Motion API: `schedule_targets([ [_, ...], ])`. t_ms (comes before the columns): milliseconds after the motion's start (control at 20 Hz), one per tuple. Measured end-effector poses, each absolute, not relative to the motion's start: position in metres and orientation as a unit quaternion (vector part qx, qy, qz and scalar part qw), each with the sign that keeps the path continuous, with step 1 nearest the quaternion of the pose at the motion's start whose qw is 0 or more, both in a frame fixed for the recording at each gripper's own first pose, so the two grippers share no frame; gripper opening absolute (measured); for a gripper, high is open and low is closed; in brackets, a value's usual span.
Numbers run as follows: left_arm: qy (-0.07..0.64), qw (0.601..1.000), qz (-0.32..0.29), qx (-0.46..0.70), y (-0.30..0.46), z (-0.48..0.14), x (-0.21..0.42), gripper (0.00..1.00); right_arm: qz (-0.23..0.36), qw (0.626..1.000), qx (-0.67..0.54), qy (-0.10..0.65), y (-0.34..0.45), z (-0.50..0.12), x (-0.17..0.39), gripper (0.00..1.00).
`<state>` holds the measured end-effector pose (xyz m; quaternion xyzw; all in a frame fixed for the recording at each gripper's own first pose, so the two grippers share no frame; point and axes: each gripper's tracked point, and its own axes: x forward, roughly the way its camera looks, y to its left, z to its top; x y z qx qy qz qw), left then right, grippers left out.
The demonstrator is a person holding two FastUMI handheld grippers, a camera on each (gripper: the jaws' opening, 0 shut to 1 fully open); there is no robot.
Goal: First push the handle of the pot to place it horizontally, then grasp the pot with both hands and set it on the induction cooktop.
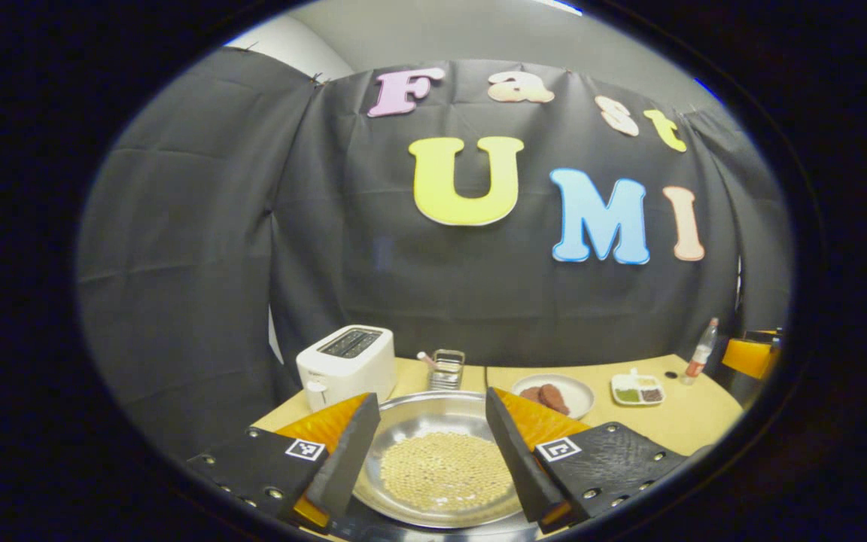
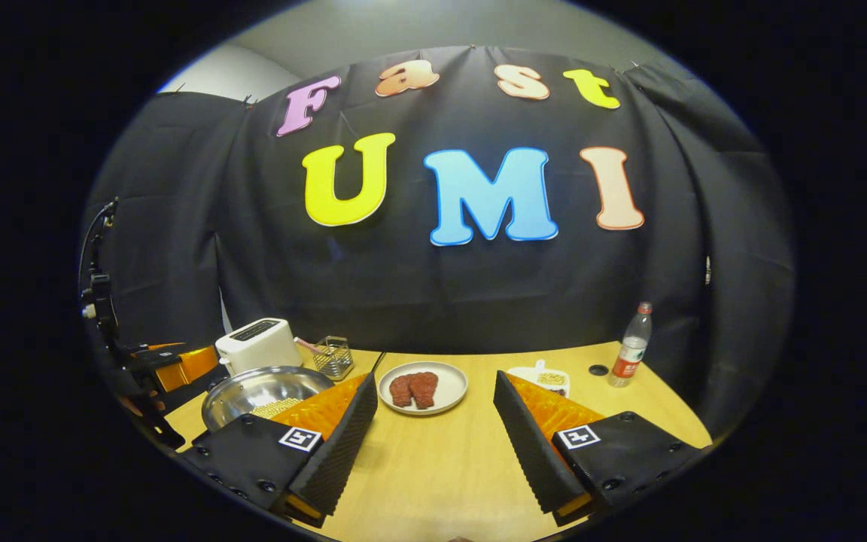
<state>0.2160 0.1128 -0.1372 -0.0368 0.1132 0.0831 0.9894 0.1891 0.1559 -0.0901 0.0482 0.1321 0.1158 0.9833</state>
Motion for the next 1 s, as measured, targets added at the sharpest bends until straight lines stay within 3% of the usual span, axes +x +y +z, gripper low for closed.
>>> schedule_targets([
  [500,0.056,0.998,0.027,-0.017,-0.021,-0.056,0.121,0.86,0.086,0.992,0.062,0.065,0.02,-0.04,0.103,0.98],
  [1000,0.02,1.0,-0.005,0.013,-0.05,-0.018,0.052,0.83,0.057,0.997,0.042,0.04,-0.018,-0.023,0.041,0.98],
])
